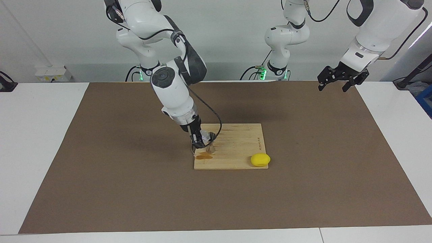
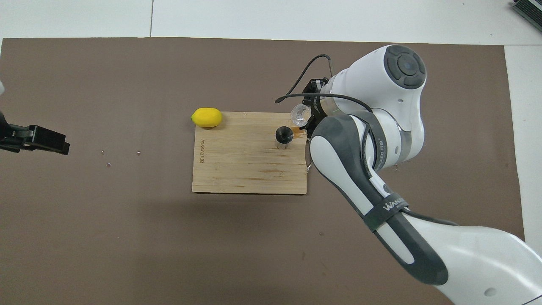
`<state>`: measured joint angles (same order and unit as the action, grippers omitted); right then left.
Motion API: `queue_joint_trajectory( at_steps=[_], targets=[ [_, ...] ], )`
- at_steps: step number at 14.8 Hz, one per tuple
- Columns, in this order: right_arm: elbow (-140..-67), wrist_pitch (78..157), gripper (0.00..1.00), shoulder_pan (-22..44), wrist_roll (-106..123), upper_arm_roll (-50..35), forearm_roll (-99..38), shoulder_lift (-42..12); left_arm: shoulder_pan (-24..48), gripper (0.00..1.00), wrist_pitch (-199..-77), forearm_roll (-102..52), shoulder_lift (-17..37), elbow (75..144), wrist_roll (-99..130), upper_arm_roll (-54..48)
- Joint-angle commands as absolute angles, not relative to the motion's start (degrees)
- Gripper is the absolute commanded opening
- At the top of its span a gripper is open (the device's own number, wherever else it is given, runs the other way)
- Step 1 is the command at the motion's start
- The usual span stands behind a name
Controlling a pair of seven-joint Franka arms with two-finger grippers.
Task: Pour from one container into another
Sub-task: 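Lift the glass cup and carry it above the metal cup, then tilt the glass cup with the right gripper over the metal cup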
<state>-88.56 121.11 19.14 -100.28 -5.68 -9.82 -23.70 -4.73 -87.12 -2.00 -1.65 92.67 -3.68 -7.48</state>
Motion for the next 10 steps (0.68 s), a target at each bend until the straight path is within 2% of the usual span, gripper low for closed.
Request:
queue_joint_trajectory(
  at_steps=[1, 10],
  targets=[
    [-86.84, 120.59, 0.0, 20.21, -101.16, -5.71, -3.89, -24.43, -2.12, 1.0, -89.56, 0.69, -3.34, 95.19, -1.59, -7.56],
    [-87.63, 120.23, 0.0, 23.29, -101.16, -5.8, 5.97, -24.17, -2.81, 1.0, -89.82, -1.32, -3.43, 95.18, -2.46, -7.38]
  ],
)
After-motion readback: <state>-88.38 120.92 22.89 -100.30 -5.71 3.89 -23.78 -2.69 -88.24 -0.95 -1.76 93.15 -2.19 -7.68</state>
